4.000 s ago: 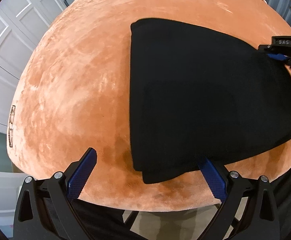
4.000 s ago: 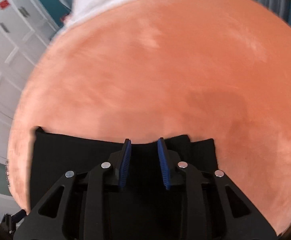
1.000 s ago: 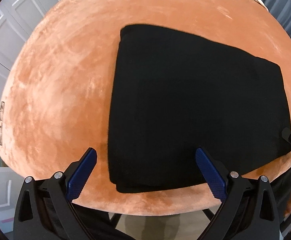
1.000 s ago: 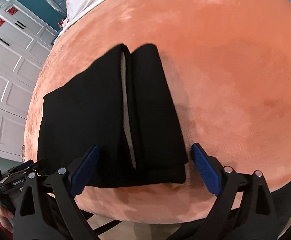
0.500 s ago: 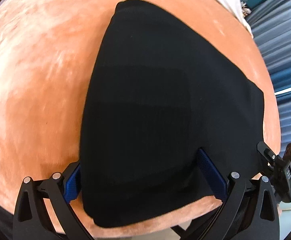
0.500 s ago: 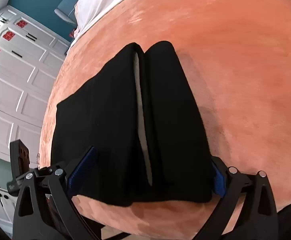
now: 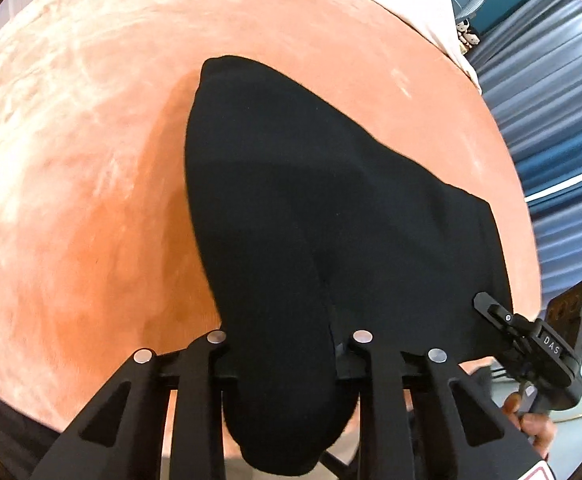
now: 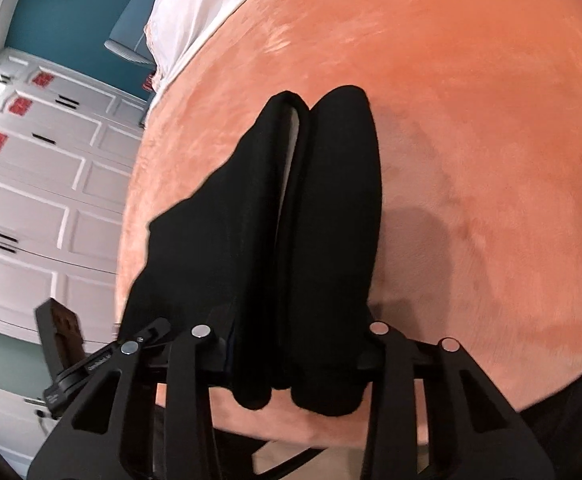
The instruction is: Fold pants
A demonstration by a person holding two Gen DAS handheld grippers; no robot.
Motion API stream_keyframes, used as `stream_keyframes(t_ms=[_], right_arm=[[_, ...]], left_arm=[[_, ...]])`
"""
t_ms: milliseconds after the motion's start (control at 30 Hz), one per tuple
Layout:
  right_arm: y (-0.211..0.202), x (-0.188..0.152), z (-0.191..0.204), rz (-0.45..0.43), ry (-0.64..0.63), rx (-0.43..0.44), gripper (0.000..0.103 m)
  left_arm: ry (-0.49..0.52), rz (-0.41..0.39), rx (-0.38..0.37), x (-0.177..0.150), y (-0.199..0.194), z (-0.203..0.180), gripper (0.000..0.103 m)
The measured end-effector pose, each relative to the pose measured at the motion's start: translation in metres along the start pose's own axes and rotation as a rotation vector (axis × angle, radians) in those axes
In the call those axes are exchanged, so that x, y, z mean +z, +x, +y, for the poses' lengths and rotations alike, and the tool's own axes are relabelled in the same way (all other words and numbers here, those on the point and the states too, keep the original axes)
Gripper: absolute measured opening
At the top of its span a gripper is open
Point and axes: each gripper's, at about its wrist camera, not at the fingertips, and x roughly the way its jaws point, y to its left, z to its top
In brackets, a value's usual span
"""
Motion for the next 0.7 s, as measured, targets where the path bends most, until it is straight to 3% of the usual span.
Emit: stream_keyframes(t_ms=[367, 567, 700], right_arm=[[-0.035, -0.051, -0.008, 0.121, 0.098, 0.053, 0.034], [-0.071, -0.057, 0.034, 0.087, 0.015, 0.089, 0.033], [-0.100, -0.041, 0.073, 0.012, -0.077, 0.114, 0.033]], left_arm=[[-0.048, 0.101, -0.053, -0.052, -0.046, 0.003, 0.020], [0.087, 0.020, -0.049, -0.042, -0.093, -0.036, 0.019], [0.129, -0.050, -0.097, -0.022, -0.127, -0.055, 0.018]])
